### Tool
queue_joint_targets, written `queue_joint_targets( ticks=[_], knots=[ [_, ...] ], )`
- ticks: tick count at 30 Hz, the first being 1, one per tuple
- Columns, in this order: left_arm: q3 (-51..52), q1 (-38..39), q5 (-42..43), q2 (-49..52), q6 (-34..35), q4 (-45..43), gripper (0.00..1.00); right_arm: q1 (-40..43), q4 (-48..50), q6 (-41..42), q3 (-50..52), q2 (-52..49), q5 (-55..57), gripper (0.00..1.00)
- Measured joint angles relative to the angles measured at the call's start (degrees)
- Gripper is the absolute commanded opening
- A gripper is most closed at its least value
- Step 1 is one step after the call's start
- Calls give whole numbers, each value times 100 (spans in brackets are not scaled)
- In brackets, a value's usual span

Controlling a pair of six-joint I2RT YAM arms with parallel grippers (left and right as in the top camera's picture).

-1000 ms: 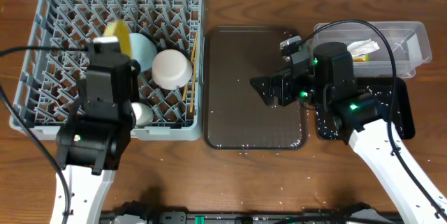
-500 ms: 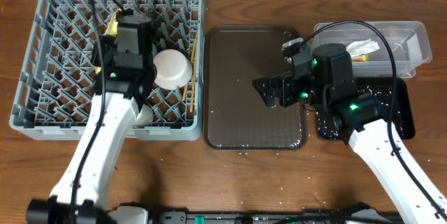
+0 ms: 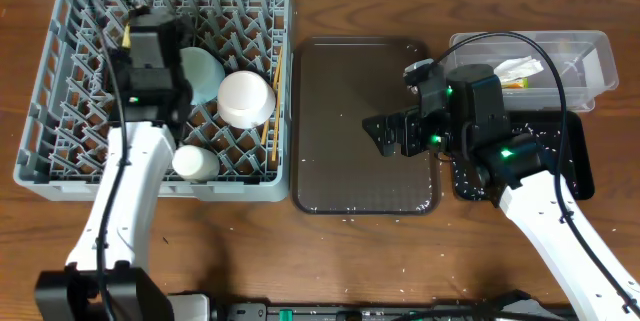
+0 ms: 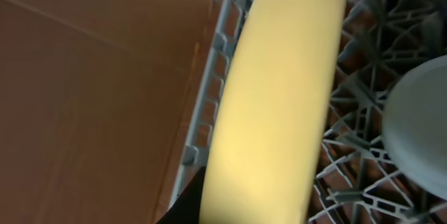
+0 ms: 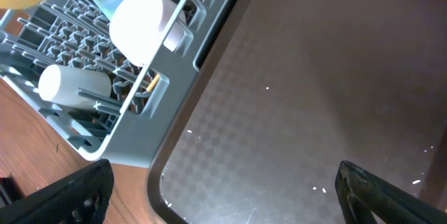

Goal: Sort waste into correct bins and load items into the dishwasher
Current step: 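Carry the yellow plate into the rack with the left gripper and release it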

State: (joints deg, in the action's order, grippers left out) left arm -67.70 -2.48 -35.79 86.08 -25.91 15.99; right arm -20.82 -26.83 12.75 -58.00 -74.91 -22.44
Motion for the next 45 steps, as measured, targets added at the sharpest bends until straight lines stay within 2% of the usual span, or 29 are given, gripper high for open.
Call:
queue_joint_targets(
  ticks=[10,18,22,23,24,25,27,30,33,45],
  knots=[
    [0,-173,826,313,76,-44,8,0,-20,0,0,0,0,99],
    [-2,-199,855,483,85,-83,8,0,-28,0,0,0,0,99],
    [-2,-212,769,824,87,-79,12,0,-149,0,0,0,0,99],
    [-2,-214,732,887,87,-76,15,0,-208,2,0,0,2,99],
    [-2,-219,713,927,85,-79,22,0,-258,0,0,0,0,99],
    [-2,-221,715,944,72,-81,40,0,-282,0,0,0,0,99],
    [-2,-219,715,942,101,-111,55,0,-317,0,0,0,0,99],
    [-4,-214,710,925,188,-160,71,0,-339,0,0,0,2,99],
    [-4,-214,717,859,299,-170,78,0,-339,0,0,0,0,99],
    [-4,-214,1797,-498,1207,299,88,0,-341,0,0,0,0,99]
  ],
)
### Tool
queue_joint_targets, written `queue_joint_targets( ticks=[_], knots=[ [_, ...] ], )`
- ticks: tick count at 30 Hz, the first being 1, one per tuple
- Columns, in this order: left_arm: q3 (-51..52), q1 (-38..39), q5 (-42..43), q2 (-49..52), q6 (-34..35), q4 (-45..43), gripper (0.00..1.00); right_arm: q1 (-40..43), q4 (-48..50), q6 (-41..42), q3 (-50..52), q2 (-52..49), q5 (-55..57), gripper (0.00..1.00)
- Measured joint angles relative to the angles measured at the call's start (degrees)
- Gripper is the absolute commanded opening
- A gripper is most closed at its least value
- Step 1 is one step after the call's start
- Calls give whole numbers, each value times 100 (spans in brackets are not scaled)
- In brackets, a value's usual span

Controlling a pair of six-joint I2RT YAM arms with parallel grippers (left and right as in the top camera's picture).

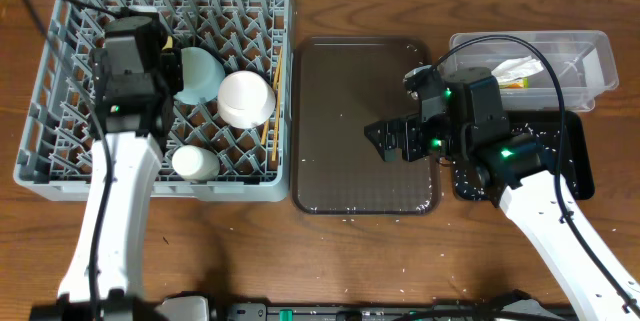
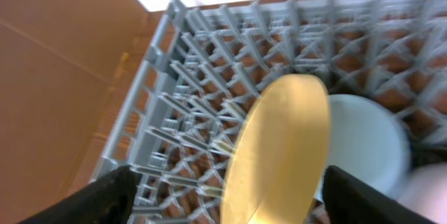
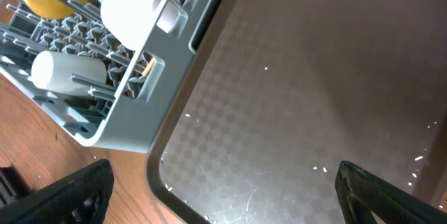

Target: Sort waste into correct bins and load items into the dishwasher

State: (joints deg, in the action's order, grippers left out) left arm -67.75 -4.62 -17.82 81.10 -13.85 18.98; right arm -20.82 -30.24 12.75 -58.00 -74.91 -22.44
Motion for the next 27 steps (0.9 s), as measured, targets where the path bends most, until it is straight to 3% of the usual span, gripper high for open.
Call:
queue_joint_targets(
  ticks=[7,13,19,27],
  knots=[
    [-13,2,1054,-815,1054,1003,92,0,-44,-4,0,0,2,99],
    [-13,2,2347,-1790,1508,1963,92,85,-433,-168,2,205,472,99],
    [-13,2,3091,-2935,1628,2656,92,269,-404,-234,2,1657,1130,99],
    [-17,2,3296,-3665,1685,3296,92,271,-621,-258,-11,2951,1355,99]
  ],
)
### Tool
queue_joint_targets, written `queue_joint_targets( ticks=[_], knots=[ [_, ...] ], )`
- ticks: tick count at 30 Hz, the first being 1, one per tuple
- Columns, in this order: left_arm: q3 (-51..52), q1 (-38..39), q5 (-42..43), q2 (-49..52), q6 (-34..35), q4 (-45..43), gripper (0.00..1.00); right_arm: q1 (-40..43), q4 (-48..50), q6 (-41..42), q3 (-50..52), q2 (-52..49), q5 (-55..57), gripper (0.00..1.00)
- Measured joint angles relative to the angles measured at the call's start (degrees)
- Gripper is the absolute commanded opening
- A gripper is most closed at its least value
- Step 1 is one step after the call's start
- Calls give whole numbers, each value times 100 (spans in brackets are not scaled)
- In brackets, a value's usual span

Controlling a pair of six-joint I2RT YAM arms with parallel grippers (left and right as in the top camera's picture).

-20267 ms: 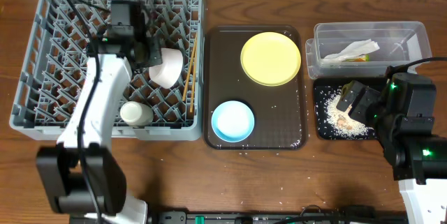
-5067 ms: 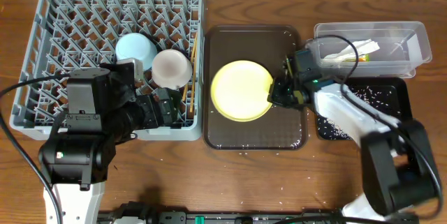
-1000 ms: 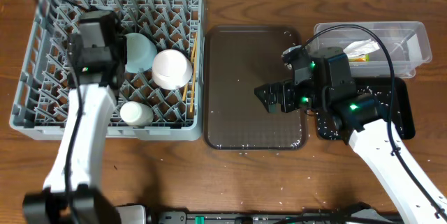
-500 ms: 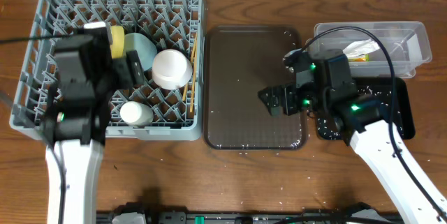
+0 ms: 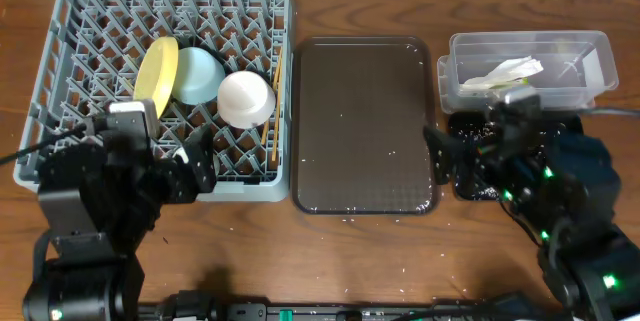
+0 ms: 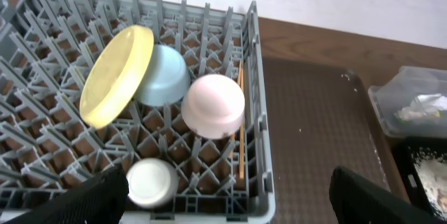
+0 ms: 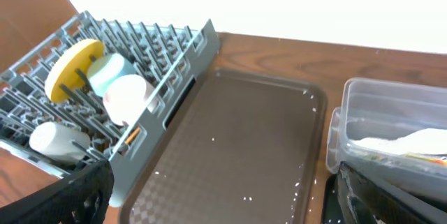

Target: Sort waste into correct bins and load items into the dishwasher

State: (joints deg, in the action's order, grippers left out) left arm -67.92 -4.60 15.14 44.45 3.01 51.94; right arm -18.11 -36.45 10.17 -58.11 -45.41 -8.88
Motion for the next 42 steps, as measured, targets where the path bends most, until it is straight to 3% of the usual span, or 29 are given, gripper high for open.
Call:
queue_joint_targets(
  ticks=[10,25,28,32,42],
  knots=[
    [0,0,2,13,0,326,93,0,-295,0,0,68,61,99],
    [2,0,-315,-164,0,302,93,0,-2321,-17,0,66,85,99],
    [157,0,-481,-538,42,-72,93,0,-2579,-17,0,66,85,99],
    [800,0,-629,-1259,282,-911,93,0,-2756,-17,0,66,85,99],
    [3585,0,-1292,-3134,966,-2702,93,0,-2767,-17,0,68,85,99]
  ],
)
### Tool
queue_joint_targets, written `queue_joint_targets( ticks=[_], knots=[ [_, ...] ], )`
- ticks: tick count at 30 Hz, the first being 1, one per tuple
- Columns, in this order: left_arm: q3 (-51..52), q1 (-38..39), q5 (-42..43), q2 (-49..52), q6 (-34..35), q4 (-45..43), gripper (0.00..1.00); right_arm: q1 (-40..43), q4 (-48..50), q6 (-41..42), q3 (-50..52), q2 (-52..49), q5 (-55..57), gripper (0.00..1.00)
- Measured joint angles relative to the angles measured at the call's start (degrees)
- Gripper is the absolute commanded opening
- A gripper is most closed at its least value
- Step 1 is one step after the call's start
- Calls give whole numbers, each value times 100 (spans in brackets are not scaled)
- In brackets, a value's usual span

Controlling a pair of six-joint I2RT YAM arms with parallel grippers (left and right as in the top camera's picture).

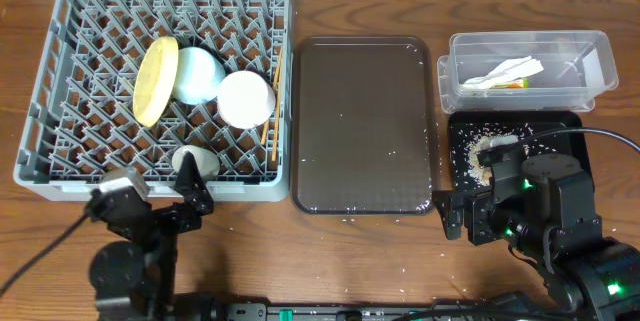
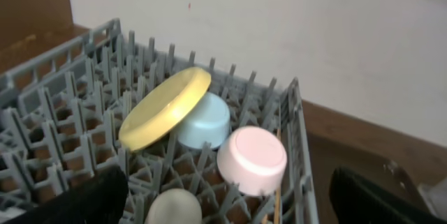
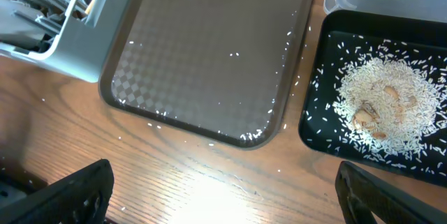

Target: Sort waste into correct bins and load items into the dishwasher

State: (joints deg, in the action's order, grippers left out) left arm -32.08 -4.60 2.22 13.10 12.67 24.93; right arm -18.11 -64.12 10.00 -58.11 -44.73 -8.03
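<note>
The grey dish rack [image 1: 50,111] holds a yellow plate [image 1: 155,81] leaning on a light blue bowl [image 1: 198,76]. Beside them sit an upturned white bowl [image 1: 246,98], a white cup [image 1: 197,163] and chopsticks [image 1: 268,111]. In the left wrist view the plate [image 2: 164,109] and white bowl [image 2: 251,160] lie ahead. My left gripper [image 1: 185,206] is open at the rack's front edge, holding nothing [image 2: 230,206]. My right gripper [image 1: 455,216] is open over bare table in front of the brown tray [image 3: 209,49], nothing between its fingers [image 3: 227,196].
A clear bin [image 1: 525,61] with wrappers stands at the back right. In front of it is a black bin [image 1: 510,151] with rice and scraps, also in the right wrist view [image 3: 370,105]. Rice grains dot the tray [image 1: 365,126] and the table.
Both arms have drawn back to the table's front edge. The left gripper was over the rack's front and now is just before it. The rack's contents have not moved.
The yellow plate first filled the left wrist view, over the rack's back left, with the right gripper open over the tray. Then the plate stood in the rack beside the blue bowl, the left gripper open above it. Both arms have since pulled back to the front edge.
</note>
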Motion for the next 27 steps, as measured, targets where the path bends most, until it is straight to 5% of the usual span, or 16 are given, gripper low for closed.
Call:
queue_joint_targets(
  ticks=[16,27],
  knots=[
    [2820,0,258,-1248,85,-1886,93,0,0,0,0,0,0,99],
    [3025,0,302,-1250,87,-2225,93,0,0,0,0,0,2,99]
  ],
)
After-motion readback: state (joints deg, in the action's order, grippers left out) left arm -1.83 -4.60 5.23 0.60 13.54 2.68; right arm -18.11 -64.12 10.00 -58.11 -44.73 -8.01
